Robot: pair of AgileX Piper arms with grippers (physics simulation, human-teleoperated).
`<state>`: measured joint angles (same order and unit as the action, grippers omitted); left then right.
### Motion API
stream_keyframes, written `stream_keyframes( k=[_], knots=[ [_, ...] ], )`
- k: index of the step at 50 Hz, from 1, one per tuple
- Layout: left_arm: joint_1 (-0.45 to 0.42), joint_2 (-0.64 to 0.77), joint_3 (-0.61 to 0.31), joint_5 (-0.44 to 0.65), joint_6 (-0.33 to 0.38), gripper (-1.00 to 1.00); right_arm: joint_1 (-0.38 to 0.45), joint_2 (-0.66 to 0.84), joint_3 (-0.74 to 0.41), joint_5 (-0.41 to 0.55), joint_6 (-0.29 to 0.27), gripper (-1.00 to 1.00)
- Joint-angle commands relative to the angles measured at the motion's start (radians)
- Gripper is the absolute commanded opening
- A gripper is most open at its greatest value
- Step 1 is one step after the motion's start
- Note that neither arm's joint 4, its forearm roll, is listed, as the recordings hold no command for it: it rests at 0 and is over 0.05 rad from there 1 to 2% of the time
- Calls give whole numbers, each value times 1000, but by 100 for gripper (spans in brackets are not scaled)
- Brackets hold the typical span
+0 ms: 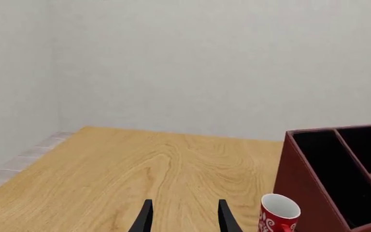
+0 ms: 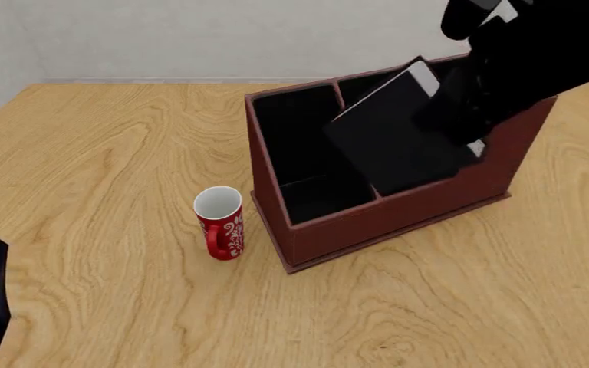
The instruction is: Pick up the book and place it in the left compartment of the caddy.
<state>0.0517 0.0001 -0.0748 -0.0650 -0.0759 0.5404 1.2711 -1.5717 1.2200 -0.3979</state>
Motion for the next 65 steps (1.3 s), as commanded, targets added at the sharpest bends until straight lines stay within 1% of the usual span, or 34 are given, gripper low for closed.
stream_keyframes(
  k=[1, 8, 13, 21, 24, 31, 36, 38, 41, 53, 56, 65],
  knots=[
    [6, 0, 4, -9, -8, 100, -24, 62, -69, 0, 23, -100],
    [10, 0, 9, -13, -9, 100, -31, 94, -100, 0, 23, -100],
    [15, 0, 15, -16, -10, 100, -17, 125, -125, 0, 26, -100],
    [25, 0, 14, -12, -7, 100, -17, 163, -152, 0, 20, -100],
    [29, 0, 13, -7, -5, 100, -9, 176, -158, 0, 28, -100],
    [36, 0, 3, 4, -2, 100, -24, 205, -185, 0, 25, -100],
    [41, 0, 6, 4, 2, 100, -13, 228, -196, 0, 30, -100],
    [44, 0, 11, 2, 3, 100, 7, 238, -208, 0, 44, -100],
    [47, 0, 15, 0, 5, 100, 16, 254, -216, 0, 48, -100],
    [60, 0, 33, -16, 3, 100, 30, 318, -252, 0, 54, -100],
    [41, 0, 33, -23, 7, 100, 36, 333, -262, 0, 55, -100],
    [41, 0, 33, -30, 7, 100, 41, 373, -295, 0, 58, -100]
  ],
)
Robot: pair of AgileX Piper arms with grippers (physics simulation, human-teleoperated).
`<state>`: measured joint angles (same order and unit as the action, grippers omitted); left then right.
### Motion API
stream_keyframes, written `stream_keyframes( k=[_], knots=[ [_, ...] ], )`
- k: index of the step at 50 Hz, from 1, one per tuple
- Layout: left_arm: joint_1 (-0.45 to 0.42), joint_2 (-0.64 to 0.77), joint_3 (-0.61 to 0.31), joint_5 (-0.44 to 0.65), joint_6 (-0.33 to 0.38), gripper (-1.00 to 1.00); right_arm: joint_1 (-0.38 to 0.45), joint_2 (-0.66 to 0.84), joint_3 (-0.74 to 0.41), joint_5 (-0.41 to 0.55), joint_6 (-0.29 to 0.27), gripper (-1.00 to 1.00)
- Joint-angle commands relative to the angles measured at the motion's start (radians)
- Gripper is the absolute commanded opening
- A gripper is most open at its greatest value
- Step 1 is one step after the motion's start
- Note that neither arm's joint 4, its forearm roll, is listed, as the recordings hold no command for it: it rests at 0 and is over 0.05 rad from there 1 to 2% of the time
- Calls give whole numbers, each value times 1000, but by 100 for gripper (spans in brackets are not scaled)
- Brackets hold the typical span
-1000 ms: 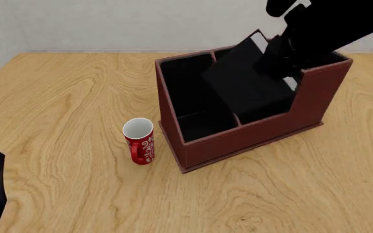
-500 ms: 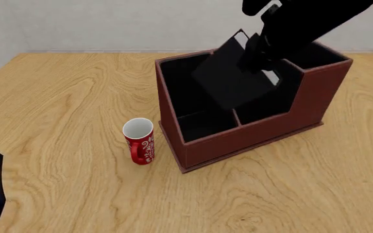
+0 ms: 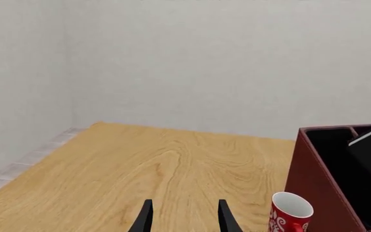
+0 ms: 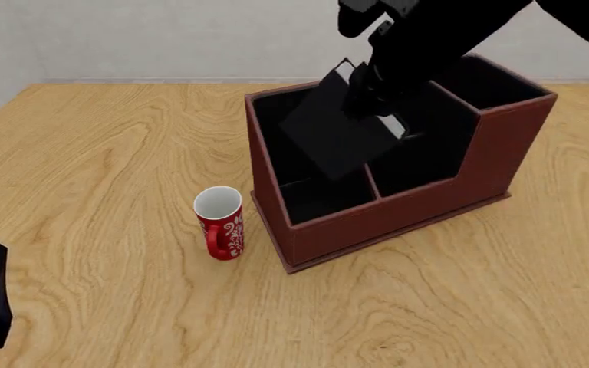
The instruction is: Pick up the book and place it in the left compartment of the caddy.
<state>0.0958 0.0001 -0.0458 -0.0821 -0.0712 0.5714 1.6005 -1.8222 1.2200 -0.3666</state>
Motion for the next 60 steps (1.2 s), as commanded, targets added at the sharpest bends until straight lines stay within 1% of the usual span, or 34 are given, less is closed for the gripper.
stream_keyframes(
  k=[1, 4, 6, 13, 51, 60],
  knots=[
    [-5, 0, 5, -15, 3, 100, 13, 49, -43, 0, 28, -100],
    [-9, 0, 6, -22, 1, 100, 13, 61, -49, 0, 30, -100],
    [-11, 0, 6, -28, 19, 100, 16, 67, -52, 0, 34, -100],
    [-9, 0, 14, -38, 40, 100, 8, 71, -51, 0, 29, -100],
    [-11, 0, 10, -33, 36, 100, 5, 70, -47, 0, 30, -100],
    [-13, 0, 13, -31, 39, 100, 6, 93, -58, 0, 28, -100]
  ],
)
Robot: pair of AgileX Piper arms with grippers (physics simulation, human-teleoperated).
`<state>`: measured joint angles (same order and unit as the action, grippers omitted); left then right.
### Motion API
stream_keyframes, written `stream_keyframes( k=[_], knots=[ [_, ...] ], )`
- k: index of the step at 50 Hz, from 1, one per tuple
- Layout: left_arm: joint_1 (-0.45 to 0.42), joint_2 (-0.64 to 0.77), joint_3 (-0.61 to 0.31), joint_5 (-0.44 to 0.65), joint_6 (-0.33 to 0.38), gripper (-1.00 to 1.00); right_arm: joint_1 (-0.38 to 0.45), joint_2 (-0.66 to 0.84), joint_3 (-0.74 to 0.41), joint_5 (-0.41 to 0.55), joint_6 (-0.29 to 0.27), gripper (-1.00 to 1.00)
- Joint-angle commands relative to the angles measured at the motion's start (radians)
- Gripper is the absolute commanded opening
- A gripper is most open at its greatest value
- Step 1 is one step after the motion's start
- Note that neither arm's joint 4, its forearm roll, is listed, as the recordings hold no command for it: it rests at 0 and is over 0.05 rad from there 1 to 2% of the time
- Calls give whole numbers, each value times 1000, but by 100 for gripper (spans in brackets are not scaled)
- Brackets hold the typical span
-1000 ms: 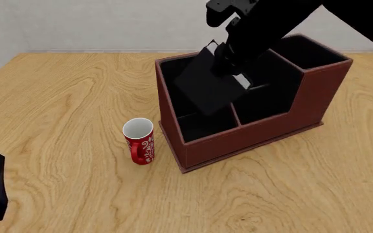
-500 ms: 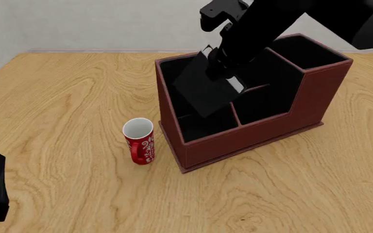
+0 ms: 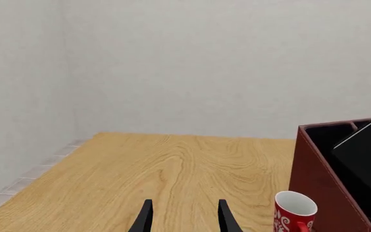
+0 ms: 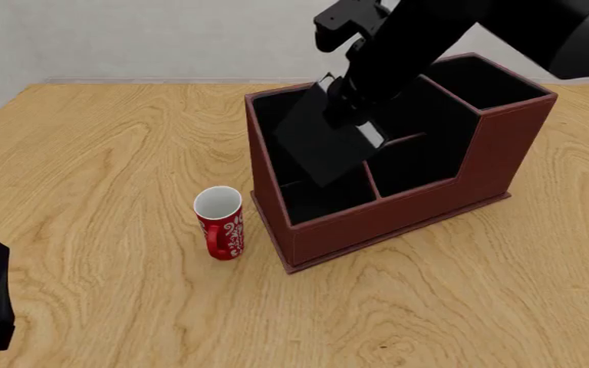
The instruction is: Pick up the book and place it in the left compartment of the caddy.
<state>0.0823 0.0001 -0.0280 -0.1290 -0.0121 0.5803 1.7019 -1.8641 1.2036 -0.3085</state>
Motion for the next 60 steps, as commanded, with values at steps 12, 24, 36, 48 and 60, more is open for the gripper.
stream_keyframes(
  k=[12, 24, 36, 48, 60],
  knots=[
    [15, 0, 21, -11, -21, 100, -13, 31, -35, 16, -24, -100],
    [24, 0, 20, -7, -21, 100, -13, 80, -67, 16, -14, -100],
    [32, 0, 18, -4, -19, 100, -4, 125, -95, 16, 0, -100],
    [39, 0, 16, -1, -19, 100, 1, 156, -110, 16, 20, -100],
    [42, 0, 19, -5, -17, 100, -13, 175, -115, 16, 34, -100]
  ],
)
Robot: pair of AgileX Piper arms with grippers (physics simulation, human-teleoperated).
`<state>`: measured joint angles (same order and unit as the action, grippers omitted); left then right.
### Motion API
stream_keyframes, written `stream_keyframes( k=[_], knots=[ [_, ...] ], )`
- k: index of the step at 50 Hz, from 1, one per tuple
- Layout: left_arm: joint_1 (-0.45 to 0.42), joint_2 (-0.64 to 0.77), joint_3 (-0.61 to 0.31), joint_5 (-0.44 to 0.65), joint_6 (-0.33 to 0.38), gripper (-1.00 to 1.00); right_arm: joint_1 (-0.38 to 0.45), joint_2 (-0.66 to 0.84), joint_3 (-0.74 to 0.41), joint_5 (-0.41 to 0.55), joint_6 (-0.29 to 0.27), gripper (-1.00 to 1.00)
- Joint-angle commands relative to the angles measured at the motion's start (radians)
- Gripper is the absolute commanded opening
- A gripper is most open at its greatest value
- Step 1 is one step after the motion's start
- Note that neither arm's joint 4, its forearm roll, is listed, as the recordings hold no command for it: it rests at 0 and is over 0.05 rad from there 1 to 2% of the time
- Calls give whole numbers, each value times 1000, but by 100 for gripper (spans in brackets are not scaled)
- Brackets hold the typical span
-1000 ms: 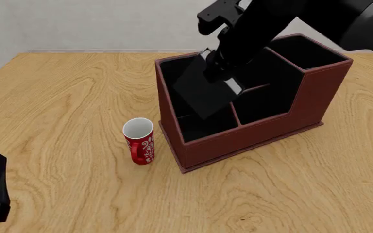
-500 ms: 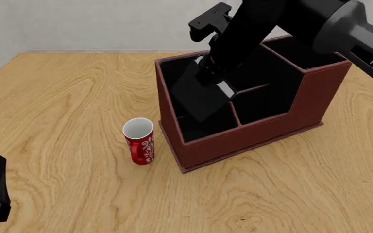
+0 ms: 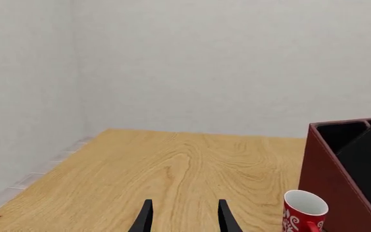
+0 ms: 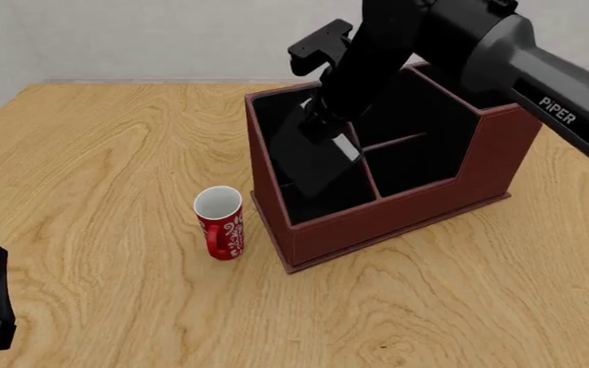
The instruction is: Pick up the book and place it in the left compartment of the caddy.
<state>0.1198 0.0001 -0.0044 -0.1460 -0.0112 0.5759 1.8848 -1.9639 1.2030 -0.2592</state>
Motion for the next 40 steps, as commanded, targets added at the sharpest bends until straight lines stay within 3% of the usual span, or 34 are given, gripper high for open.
stream_keyframes(
  k=[1, 40],
  knots=[
    [4, 0, -5, 12, -18, 100, -8, -8, -15, 17, -13, -100],
    [8, 0, 0, 6, -23, 100, 9, 11, 6, 12, 35, -100]
  ],
)
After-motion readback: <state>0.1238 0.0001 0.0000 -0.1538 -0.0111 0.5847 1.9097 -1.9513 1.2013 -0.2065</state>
